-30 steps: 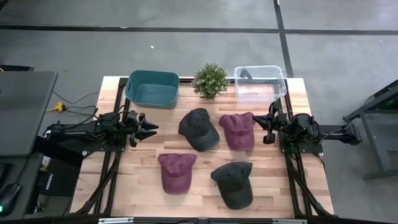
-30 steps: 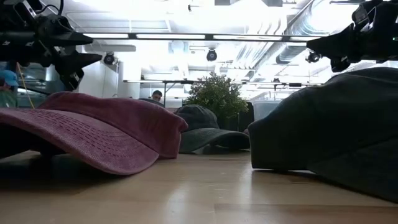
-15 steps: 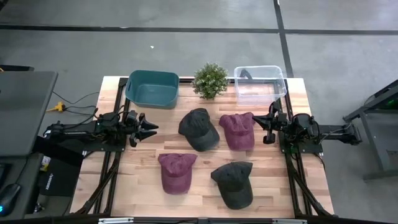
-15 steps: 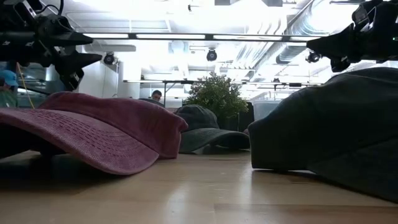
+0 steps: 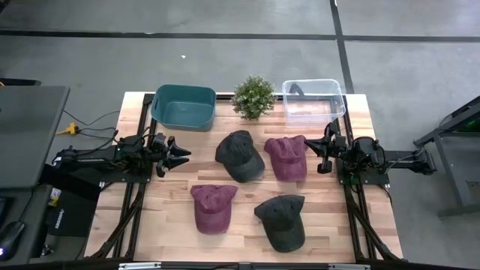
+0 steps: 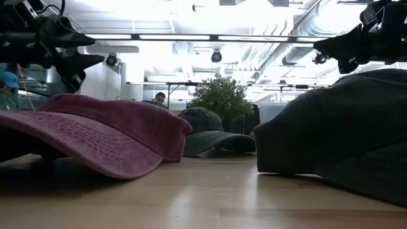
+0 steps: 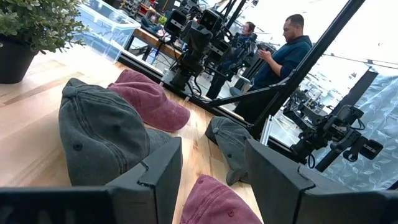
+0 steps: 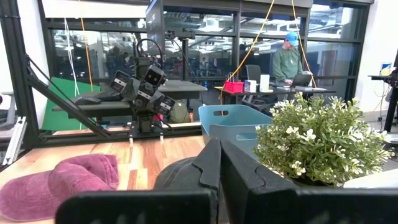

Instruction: Pick & Place hat

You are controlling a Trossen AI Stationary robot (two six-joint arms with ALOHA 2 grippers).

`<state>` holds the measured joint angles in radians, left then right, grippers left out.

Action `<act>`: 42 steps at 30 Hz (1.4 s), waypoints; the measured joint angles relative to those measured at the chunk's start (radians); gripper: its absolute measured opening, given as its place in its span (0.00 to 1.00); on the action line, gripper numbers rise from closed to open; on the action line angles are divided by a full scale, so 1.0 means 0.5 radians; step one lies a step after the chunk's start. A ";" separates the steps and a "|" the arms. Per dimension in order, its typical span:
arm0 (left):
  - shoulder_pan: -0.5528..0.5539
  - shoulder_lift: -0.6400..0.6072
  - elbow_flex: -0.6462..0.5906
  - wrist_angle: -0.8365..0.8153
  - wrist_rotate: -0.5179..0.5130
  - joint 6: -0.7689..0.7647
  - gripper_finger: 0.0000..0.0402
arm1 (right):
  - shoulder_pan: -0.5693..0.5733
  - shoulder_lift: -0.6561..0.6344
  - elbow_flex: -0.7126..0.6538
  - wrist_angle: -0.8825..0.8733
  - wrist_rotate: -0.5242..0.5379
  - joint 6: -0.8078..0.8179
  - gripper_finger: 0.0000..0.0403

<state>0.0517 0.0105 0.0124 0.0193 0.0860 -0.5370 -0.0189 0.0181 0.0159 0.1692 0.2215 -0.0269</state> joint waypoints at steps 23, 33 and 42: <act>0.001 0.000 0.000 0.001 0.000 -0.001 0.42 | -0.001 0.000 0.000 0.001 0.000 0.001 0.00; 0.001 0.000 0.013 0.021 0.027 -0.121 0.42 | 0.000 0.000 0.000 0.000 0.000 0.000 0.00; 0.001 0.001 0.039 0.063 0.124 -0.845 0.42 | 0.000 0.001 0.000 0.000 0.000 0.001 0.00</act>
<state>0.0521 0.0109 0.0320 0.0509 0.1483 -0.9596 -0.0190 0.0184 0.0159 0.1692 0.2215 -0.0265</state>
